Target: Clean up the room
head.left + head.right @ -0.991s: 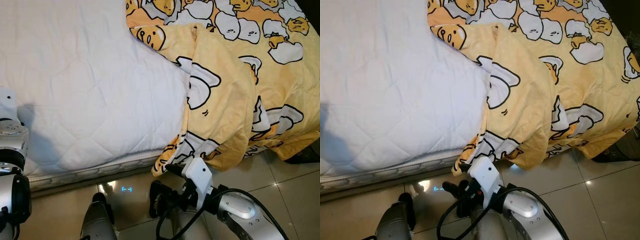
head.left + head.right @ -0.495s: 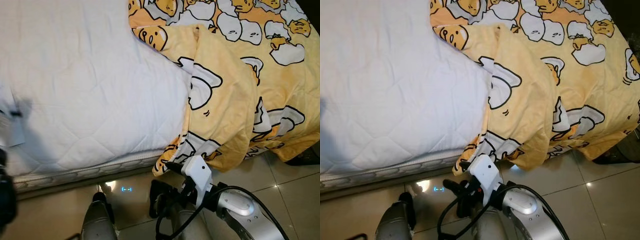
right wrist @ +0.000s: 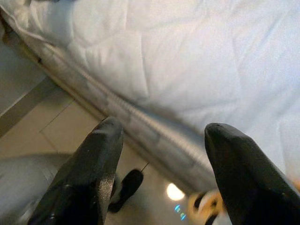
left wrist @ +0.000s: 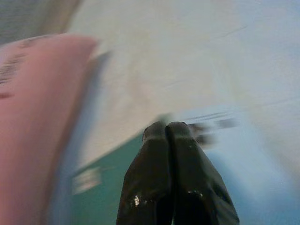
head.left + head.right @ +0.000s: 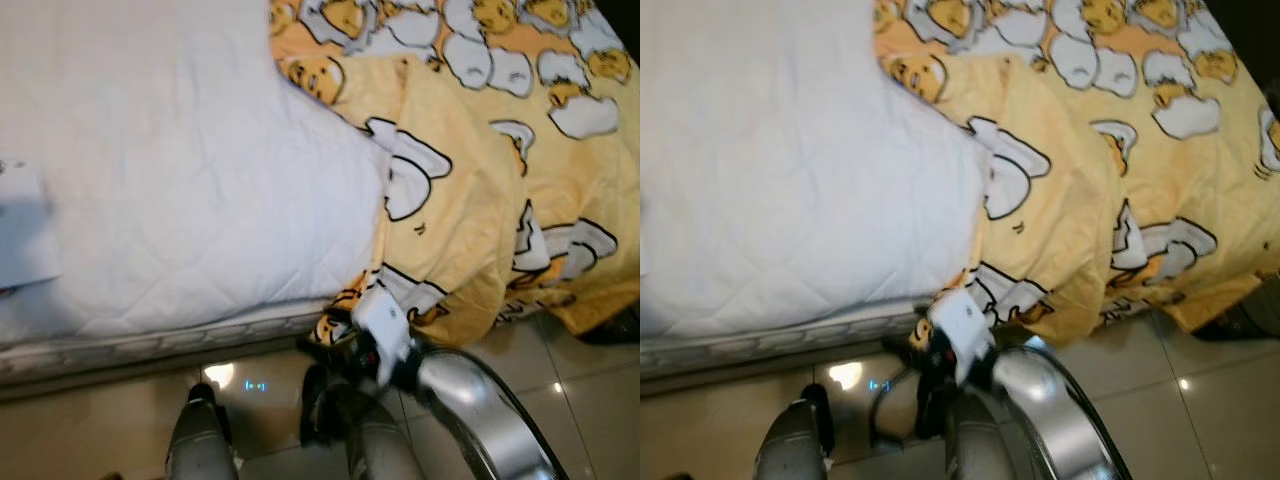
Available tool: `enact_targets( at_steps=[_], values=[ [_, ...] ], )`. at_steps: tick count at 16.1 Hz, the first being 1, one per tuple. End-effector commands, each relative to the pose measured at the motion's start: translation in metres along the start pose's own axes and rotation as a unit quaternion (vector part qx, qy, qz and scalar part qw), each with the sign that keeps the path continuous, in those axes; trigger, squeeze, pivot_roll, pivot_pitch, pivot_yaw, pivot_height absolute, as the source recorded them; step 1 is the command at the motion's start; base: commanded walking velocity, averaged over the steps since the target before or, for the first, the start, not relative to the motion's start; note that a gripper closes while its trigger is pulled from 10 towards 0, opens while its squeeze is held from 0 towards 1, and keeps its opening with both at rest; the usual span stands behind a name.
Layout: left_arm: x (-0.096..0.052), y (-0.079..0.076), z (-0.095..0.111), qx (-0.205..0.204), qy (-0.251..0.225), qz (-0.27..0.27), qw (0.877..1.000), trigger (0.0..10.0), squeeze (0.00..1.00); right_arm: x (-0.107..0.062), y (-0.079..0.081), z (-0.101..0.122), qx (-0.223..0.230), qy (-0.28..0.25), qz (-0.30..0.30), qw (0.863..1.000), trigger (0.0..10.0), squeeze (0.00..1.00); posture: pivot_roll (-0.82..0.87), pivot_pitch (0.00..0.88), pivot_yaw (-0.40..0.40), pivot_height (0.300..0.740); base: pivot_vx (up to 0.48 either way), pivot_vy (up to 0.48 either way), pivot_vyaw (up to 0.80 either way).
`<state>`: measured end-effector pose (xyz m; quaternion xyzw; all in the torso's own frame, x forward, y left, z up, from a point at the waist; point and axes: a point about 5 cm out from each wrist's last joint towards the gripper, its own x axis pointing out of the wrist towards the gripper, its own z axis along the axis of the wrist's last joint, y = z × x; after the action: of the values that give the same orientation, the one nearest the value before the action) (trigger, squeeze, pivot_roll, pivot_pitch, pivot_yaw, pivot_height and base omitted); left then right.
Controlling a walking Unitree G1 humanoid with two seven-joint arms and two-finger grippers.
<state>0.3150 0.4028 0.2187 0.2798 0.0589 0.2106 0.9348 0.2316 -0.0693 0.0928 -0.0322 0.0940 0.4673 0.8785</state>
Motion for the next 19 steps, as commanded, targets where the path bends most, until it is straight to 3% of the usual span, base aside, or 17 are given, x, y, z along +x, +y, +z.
enact_targets(
  at_steps=[1,2,3,4,7,8,10,12,14,16,19],
  values=[
    [-0.003,-0.014,0.004,-0.023,-0.037,-0.047,0.998,10.0,0.00,-0.002,-0.010,-0.006,0.010,0.001,-0.033,0.999,10.0,0.00,-0.06,0.216,-0.150,0.740,0.000,0.000,0.00],
    [-0.012,-0.043,0.013,-0.064,-0.095,-0.090,0.989,10.0,0.00,0.008,-0.028,0.002,0.008,-0.019,-0.075,0.997,10.0,0.00,-0.03,0.172,-0.150,0.740,0.000,0.000,0.00],
    [-0.019,-0.055,0.016,-0.088,-0.117,-0.097,0.984,10.0,0.00,0.013,-0.037,0.007,0.011,-0.029,-0.098,0.995,10.0,0.00,-0.01,0.152,-0.151,0.740,0.000,0.000,0.00],
    [-0.036,-0.072,0.020,-0.142,-0.141,-0.073,0.977,10.0,0.00,0.021,-0.055,0.014,0.021,-0.046,-0.145,0.988,10.0,0.00,0.04,0.116,-0.151,0.740,0.000,0.000,0.00],
    [-0.072,-0.105,0.001,-0.223,-0.131,-0.029,0.966,10.0,0.00,0.033,-0.075,0.019,0.022,-0.061,-0.191,0.979,10.0,0.00,0.09,0.070,-0.152,0.740,0.000,0.000,0.00],
    [-0.073,-0.110,-0.001,-0.220,-0.125,-0.030,0.967,10.0,0.00,0.034,-0.076,0.019,0.018,-0.063,-0.201,0.977,10.0,0.00,0.10,0.055,-0.149,0.740,0.000,0.000,0.00],
    [-0.073,-0.132,0.012,-0.225,-0.138,-0.102,0.959,10.0,0.00,0.035,-0.078,0.016,0.002,-0.068,-0.227,0.971,10.0,0.00,0.09,0.034,-0.148,0.740,0.000,0.240,0.00],
    [-0.072,-0.138,0.017,-0.210,-0.133,-0.123,0.961,10.0,0.00,0.033,-0.080,0.013,-0.024,-0.079,-0.257,0.963,10.0,0.00,0.10,0.021,-0.142,0.740,0.000,0.480,-0.25],
    [-0.073,-0.150,0.008,-0.213,-0.098,-0.134,0.963,10.0,0.00,0.036,-0.088,0.005,0.002,-0.072,-0.296,0.952,10.0,0.00,0.10,0.016,-0.147,0.740,0.000,0.480,-0.78],
    [-0.072,-0.160,0.002,-0.220,-0.076,-0.138,0.963,10.0,0.00,0.041,-0.087,0.006,-0.006,-0.073,-0.286,0.956,10.0,0.00,0.10,0.012,-0.147,0.740,0.000,0.480,-0.75],
    [-0.075,-0.181,0.011,-0.207,-0.077,-0.165,0.961,10.0,0.00,0.043,-0.094,0.013,-0.019,-0.078,-0.290,0.954,10.0,0.00,0.09,0.012,-0.150,0.740,0.000,0.480,-0.75]
  ],
)
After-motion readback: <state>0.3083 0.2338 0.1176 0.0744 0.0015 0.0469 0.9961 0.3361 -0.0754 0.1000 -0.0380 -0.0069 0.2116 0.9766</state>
